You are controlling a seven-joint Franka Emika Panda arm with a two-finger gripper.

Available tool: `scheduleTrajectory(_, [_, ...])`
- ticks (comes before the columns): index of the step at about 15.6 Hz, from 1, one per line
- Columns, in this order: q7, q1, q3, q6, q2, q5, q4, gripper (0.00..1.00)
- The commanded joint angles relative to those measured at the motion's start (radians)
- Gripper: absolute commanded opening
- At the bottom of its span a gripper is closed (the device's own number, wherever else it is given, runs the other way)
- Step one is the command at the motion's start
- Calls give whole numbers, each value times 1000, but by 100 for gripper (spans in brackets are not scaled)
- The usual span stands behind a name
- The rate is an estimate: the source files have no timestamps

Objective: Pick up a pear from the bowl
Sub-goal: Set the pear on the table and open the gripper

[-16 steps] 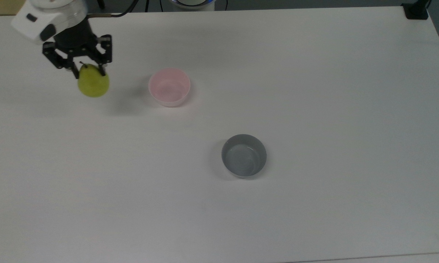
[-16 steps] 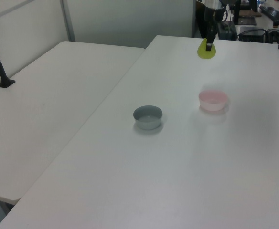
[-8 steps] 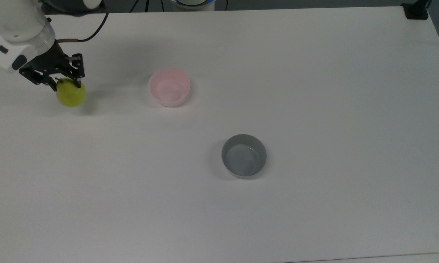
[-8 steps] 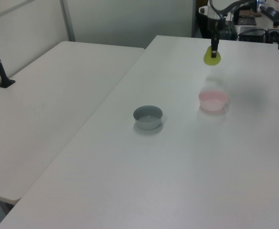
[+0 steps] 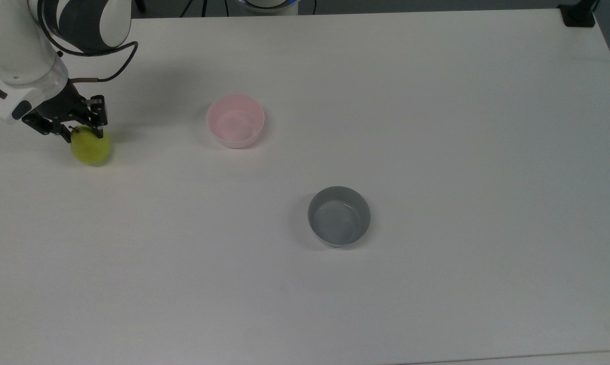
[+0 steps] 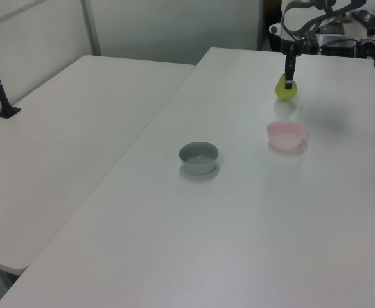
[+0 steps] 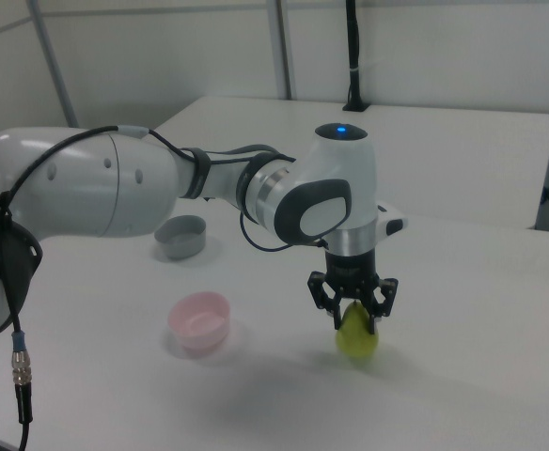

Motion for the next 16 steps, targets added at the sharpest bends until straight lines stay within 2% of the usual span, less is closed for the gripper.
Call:
scheduleTrajectory(1, [-15, -5, -1, 58, 18, -10, 17, 0])
scheduleTrajectory(2, [-13, -5, -1, 58, 20, -8, 15, 0])
scheduleTrajectory(3, [-10, -5, -1, 58, 20, -8, 15, 4])
scheduleTrajectory(6, [-5, -7, -1, 58, 18, -8, 15, 42])
scheduleTrajectory(8, [-2, -8, -8, 58, 17, -8, 15, 79])
scheduleTrajectory(9, [-2, -10, -8, 58, 15, -8, 15, 93])
scheduleTrajectory(10, [1, -10, -8, 55, 13, -8, 15, 100])
scheduleTrajectory(16, [122, -5, -2, 35, -43, -8, 15, 100])
